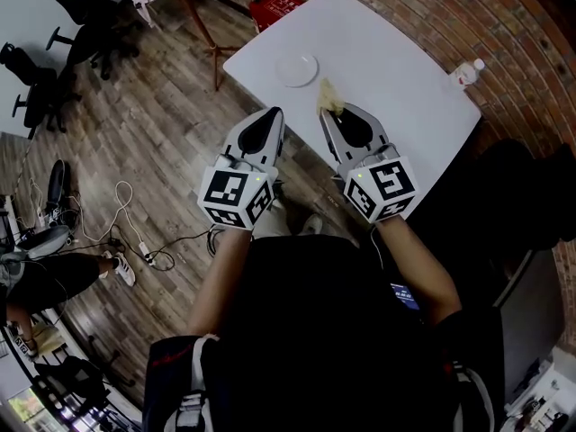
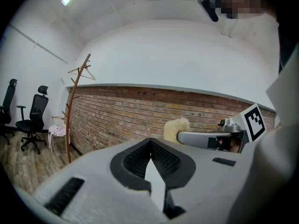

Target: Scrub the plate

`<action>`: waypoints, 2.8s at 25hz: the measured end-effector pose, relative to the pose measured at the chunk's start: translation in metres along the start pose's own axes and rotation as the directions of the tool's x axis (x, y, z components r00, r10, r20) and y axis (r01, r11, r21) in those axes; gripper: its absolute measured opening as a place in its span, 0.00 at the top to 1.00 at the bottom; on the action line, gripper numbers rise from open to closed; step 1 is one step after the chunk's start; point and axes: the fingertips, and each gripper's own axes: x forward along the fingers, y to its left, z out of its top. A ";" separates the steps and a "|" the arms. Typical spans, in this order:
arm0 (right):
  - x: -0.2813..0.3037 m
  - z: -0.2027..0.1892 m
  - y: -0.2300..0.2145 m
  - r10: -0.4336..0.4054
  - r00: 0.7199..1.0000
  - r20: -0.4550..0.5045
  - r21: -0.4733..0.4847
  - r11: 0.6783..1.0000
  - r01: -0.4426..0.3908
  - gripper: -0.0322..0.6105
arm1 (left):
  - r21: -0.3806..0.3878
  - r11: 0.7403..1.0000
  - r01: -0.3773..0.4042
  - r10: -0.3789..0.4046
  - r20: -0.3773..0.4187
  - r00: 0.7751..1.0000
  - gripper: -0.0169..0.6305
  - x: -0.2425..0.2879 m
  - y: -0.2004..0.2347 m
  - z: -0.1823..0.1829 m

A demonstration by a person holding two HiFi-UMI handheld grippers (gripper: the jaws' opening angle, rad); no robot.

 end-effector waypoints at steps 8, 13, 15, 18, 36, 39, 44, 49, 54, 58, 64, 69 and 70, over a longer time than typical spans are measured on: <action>0.025 -0.005 -0.005 -0.007 1.000 -0.021 0.019 1.000 0.007 0.87 | -0.026 1.000 0.003 -0.003 -0.018 1.000 0.95 0.009 0.022 -0.007; 0.051 -0.009 -0.010 -0.016 0.999 -0.035 0.020 1.000 0.016 0.87 | -0.040 0.999 0.009 -0.010 -0.030 1.000 0.95 0.023 0.045 -0.008; 0.064 -0.009 -0.011 -0.020 0.999 -0.043 0.025 0.999 0.021 0.87 | -0.046 0.999 0.015 -0.017 -0.036 0.999 0.95 0.029 0.057 -0.008; 0.084 -0.008 -0.013 -0.020 0.998 -0.052 0.030 0.999 0.022 0.87 | -0.052 0.998 0.028 -0.030 -0.045 0.999 0.95 0.043 0.074 -0.004; 0.195 -0.007 -0.046 -0.138 0.986 -0.095 0.033 0.989 0.142 0.87 | -0.072 0.987 0.146 -0.153 -0.100 0.983 0.95 0.112 0.175 0.008; 0.209 -0.010 -0.053 -0.167 0.980 -0.106 0.036 0.984 0.172 0.87 | -0.077 0.983 0.169 -0.177 -0.115 0.977 0.95 0.124 0.187 0.006; 0.223 -0.018 -0.063 -0.214 0.969 -0.123 0.044 0.974 0.220 0.87 | -0.083 0.976 0.203 -0.213 -0.138 0.967 0.95 0.136 0.204 0.000; 0.226 -0.030 -0.063 -0.252 0.958 -0.137 0.040 0.965 0.259 0.87 | -0.088 0.967 0.241 -0.252 -0.148 0.956 0.95 0.140 0.215 -0.007; 0.220 -0.040 -0.063 -0.283 0.948 -0.147 0.048 0.955 0.293 0.87 | -0.112 0.958 0.264 -0.280 -0.170 0.945 0.95 0.139 0.213 -0.021; 0.215 -0.045 -0.067 -0.300 0.939 -0.167 0.046 0.949 0.312 0.87 | -0.135 0.945 0.297 -0.319 -0.198 0.927 0.95 0.139 0.203 -0.032; 0.208 -0.061 -0.081 -0.321 0.928 -0.189 0.053 0.940 0.336 0.87 | -0.152 0.942 0.299 -0.328 -0.238 0.914 0.95 0.145 0.199 -0.054; 0.205 -0.075 -0.090 -0.309 0.922 -0.233 0.055 0.942 0.330 0.87 | -0.182 0.941 0.286 -0.327 -0.268 0.906 0.95 0.153 0.197 -0.075; 0.205 -0.077 -0.093 -0.308 0.921 -0.240 0.052 0.943 0.329 0.87 | -0.184 0.941 0.285 -0.327 -0.274 0.904 0.95 0.156 0.196 -0.078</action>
